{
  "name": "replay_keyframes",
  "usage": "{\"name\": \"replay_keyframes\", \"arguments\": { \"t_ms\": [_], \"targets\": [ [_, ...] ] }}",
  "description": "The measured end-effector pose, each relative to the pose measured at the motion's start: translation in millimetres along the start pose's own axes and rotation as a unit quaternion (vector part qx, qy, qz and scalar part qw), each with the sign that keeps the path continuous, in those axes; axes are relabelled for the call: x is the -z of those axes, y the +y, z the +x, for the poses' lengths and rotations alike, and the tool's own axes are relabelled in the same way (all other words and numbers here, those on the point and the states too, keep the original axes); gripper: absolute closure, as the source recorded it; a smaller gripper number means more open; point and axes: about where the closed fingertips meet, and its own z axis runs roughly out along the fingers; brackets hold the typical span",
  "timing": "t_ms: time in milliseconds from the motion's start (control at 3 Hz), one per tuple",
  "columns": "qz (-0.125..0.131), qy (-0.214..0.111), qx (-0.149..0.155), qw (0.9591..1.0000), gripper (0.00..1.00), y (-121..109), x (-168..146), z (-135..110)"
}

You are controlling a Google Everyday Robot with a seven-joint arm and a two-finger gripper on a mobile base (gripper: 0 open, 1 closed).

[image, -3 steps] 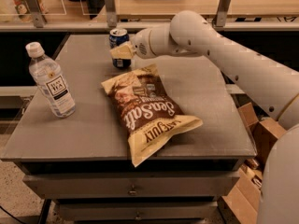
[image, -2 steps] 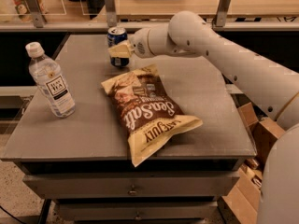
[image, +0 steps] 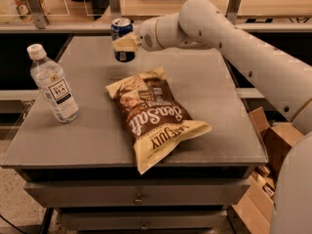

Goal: Pick pepsi can

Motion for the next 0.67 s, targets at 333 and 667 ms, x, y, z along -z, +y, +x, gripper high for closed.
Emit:
{"name": "replay_keyframes", "arguments": {
  "t_ms": [333,667],
  "targets": [
    [0.012,0.003,0.001,0.9999,1.00,-9.1,18.1,-9.1],
    [0.026,0.006,-0.010,0.9996,1.00,-25.2,44.3,-14.6]
  ]
}}
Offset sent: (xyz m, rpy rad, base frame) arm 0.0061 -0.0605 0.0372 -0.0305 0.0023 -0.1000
